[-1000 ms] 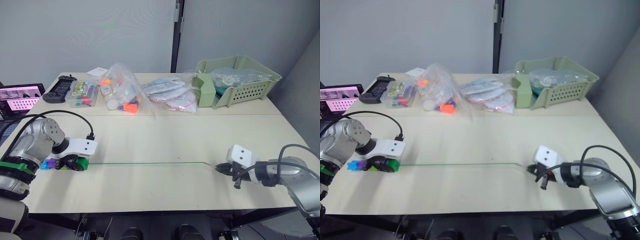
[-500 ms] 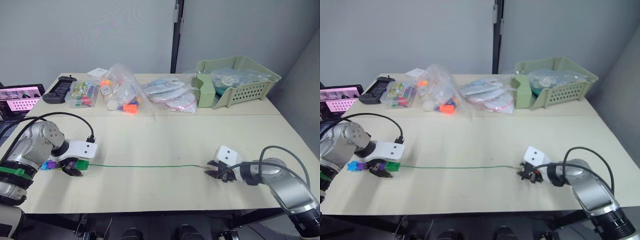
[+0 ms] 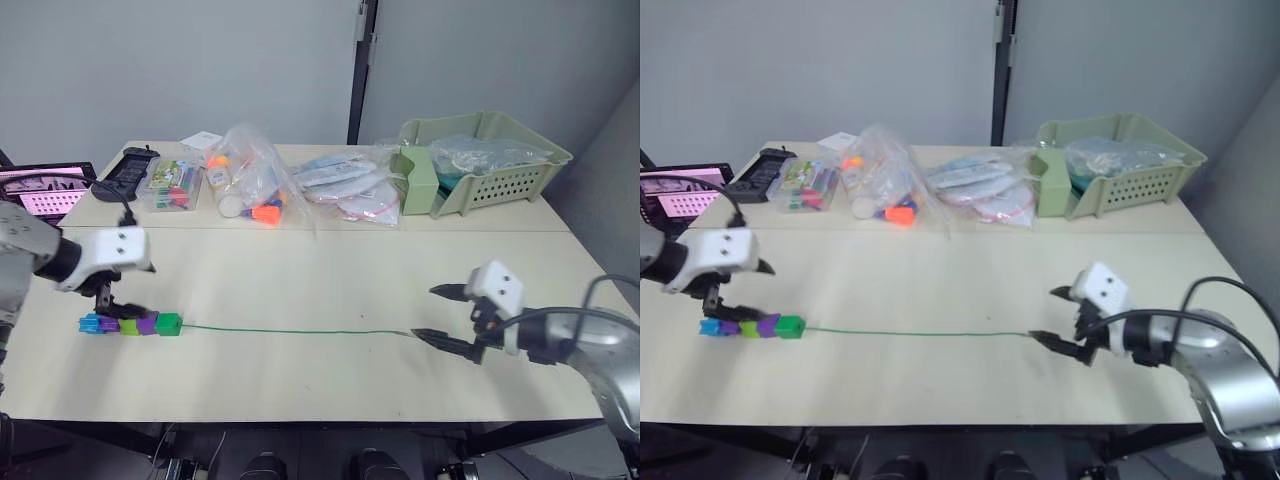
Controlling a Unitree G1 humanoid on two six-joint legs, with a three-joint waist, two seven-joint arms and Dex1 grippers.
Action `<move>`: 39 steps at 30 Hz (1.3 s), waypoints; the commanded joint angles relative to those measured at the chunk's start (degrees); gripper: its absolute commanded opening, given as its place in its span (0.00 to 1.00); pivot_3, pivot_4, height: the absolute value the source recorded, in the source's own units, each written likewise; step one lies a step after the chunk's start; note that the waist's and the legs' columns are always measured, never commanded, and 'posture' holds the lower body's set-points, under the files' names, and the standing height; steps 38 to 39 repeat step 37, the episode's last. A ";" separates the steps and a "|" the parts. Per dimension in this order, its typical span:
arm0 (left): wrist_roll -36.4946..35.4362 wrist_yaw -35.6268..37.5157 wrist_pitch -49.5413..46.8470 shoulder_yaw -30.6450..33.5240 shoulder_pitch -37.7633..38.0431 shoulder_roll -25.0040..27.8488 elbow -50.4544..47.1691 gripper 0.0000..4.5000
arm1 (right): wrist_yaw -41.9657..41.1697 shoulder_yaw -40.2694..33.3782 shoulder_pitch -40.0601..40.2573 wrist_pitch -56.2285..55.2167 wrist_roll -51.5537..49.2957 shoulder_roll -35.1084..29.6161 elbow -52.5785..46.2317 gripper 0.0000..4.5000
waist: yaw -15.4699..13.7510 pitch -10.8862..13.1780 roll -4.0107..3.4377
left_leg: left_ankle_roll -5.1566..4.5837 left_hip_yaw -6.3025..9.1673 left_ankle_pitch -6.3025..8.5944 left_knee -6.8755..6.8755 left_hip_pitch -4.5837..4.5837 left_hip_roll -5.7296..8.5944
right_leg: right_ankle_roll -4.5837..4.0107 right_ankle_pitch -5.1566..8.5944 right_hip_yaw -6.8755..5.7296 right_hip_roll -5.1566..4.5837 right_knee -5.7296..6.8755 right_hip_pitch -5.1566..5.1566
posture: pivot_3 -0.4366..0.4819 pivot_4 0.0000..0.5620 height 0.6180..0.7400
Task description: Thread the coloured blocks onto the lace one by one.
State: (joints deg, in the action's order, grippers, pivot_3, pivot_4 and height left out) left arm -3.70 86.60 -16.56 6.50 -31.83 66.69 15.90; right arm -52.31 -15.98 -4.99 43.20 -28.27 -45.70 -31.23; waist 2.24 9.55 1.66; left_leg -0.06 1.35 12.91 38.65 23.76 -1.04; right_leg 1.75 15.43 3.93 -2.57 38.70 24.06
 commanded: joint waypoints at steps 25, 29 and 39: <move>-16.52 -17.80 4.06 38.70 47.70 -16.57 2.08 1.00 | 6.99 -20.56 27.27 -12.66 -2.58 8.94 6.30 0.99 | -1.24 -0.13 0.33 | 0.13 -1.03 0.08 -0.89 -1.30 -0.80 | -0.31 -0.05 0.24 -0.02 -1.15 -0.92 | 0.48 0.27 1.00; -16.94 -17.47 4.45 36.90 47.70 -15.76 1.46 1.00 | 6.91 -21.42 28.30 -14.22 -2.38 9.46 8.17 0.99 | -1.30 -0.14 0.35 | 0.13 -1.06 0.08 -0.88 -1.34 -0.83 | -0.32 -0.04 0.24 0.01 -1.13 -0.95 | 0.48 0.27 1.00; -17.80 -18.42 4.28 35.23 47.10 -15.10 1.12 1.00 | 7.61 -20.48 28.39 -15.36 -2.45 9.47 9.15 0.99 | -1.22 -0.15 0.36 | 0.15 -1.11 0.10 -0.90 -1.34 -0.88 | -0.32 -0.02 0.27 0.03 -1.14 -0.92 | 0.48 0.27 1.00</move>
